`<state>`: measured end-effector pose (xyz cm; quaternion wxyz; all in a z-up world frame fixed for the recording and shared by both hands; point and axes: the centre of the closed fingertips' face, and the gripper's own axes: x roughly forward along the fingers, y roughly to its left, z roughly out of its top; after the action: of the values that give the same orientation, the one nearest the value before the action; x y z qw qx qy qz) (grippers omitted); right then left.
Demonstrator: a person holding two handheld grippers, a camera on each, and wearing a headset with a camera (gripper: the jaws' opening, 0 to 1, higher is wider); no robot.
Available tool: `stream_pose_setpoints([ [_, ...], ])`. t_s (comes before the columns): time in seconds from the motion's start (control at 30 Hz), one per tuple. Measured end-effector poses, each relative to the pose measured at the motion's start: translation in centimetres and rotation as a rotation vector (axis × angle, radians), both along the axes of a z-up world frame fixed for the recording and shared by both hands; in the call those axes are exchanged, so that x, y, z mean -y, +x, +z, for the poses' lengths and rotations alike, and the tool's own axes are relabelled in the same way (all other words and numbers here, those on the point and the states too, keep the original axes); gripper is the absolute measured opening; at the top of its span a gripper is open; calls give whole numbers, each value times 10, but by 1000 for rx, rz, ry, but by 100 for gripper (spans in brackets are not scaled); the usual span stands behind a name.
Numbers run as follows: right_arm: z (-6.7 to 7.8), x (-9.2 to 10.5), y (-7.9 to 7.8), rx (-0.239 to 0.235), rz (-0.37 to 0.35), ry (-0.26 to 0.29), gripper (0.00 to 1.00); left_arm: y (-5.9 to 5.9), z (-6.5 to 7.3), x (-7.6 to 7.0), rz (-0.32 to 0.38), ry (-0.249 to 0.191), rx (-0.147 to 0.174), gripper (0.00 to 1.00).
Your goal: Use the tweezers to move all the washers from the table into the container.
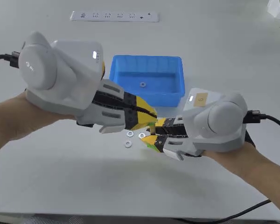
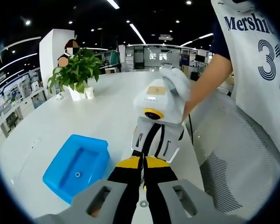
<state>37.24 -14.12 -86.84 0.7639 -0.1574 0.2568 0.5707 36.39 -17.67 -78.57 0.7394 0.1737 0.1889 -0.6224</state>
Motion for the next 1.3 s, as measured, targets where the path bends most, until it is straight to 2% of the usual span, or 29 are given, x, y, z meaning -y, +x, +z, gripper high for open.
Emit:
stream_pose_setpoints([
  [0.17, 1, 3, -2, -7, 10, -1, 17, 3, 0, 0, 10, -6, -7, 5],
  [0.3, 1, 6, -4, 11, 31, -18, 17, 0, 0, 1, 3, -9, -20, 5],
  [0.47, 2, 8, -5, 7, 58, -21, 17, -2, 0, -1, -2, -7, -32, 5],
  [0.53, 1, 8, -3, 9, 64, -26, 17, -2, 0, -1, -4, -8, -36, 5],
  [0.63, 0, 6, -3, -16, 81, -27, 15, -2, 0, 0, -5, -7, -43, 5],
  [0.9, -3, 5, -4, -8, 125, -51, 12, 2, 0, -1, 5, -8, -62, 5],
  [1.17, -3, 5, -4, 3, 133, -56, 11, 4, 0, 0, 8, -9, -64, 5],
  [1.3, -3, 5, -4, 21, 133, -72, 11, 2, 0, -1, 2, 5, -51, 5],
])
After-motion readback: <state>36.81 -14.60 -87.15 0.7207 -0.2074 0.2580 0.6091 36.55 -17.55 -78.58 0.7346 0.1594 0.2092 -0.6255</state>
